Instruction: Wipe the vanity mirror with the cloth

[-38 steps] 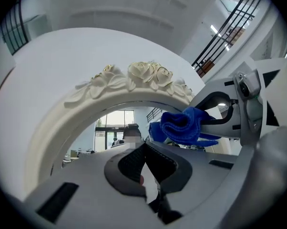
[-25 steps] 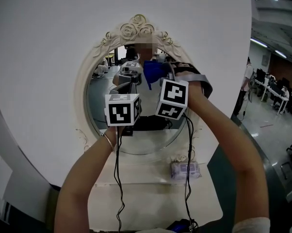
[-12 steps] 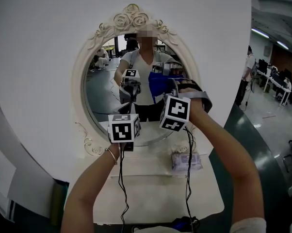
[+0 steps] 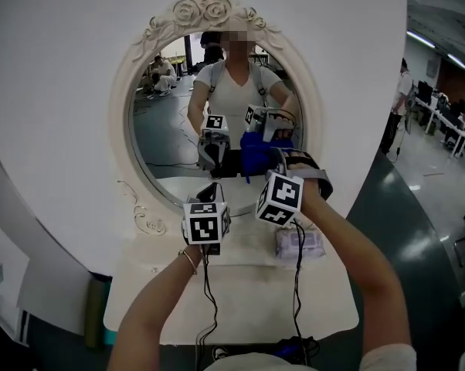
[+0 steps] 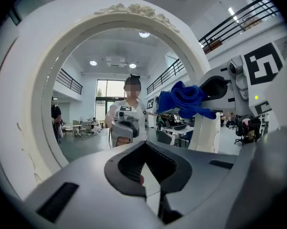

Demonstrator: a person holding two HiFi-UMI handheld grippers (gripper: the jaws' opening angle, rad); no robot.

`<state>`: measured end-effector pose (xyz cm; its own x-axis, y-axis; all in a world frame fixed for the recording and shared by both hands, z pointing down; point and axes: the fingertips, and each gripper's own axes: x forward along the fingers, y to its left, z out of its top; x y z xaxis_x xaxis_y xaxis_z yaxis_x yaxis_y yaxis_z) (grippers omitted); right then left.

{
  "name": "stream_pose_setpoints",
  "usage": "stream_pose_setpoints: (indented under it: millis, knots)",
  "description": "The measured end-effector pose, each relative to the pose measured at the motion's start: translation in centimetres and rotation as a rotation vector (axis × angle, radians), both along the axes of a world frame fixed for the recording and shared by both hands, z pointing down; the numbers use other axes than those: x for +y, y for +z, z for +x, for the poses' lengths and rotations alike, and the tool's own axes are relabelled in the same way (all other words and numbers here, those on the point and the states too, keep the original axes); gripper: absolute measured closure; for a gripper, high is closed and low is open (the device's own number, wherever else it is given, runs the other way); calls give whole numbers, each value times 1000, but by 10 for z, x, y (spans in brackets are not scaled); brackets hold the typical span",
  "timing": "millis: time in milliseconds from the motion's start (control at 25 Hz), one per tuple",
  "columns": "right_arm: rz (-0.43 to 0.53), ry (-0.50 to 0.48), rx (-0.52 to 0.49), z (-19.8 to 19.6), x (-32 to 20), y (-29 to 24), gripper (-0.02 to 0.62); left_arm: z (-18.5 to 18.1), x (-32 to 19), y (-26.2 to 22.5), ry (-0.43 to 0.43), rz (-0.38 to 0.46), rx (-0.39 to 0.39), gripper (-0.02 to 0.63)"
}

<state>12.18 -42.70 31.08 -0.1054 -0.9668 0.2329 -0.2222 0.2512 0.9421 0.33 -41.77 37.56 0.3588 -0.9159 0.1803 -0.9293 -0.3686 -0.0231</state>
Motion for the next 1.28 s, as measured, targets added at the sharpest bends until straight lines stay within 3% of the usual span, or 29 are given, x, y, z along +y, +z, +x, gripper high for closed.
stream_pose_setpoints:
  millis: [280, 560, 840, 1280]
  knots:
    - [-111, -3, -63, -2, 1, 66, 532, 8, 8, 48, 1, -70, 5, 601]
    - [-252, -27, -140, -30, 1, 133, 532, 10, 16, 107, -14, -165, 17, 600]
    - [-372, -60, -187, -58, 0, 182, 532, 0, 32, 170, 8, -216, -67, 601]
    - [-481, -74, -198, -82, -1, 222, 532, -27, 29, 189, -31, -250, 9, 601]
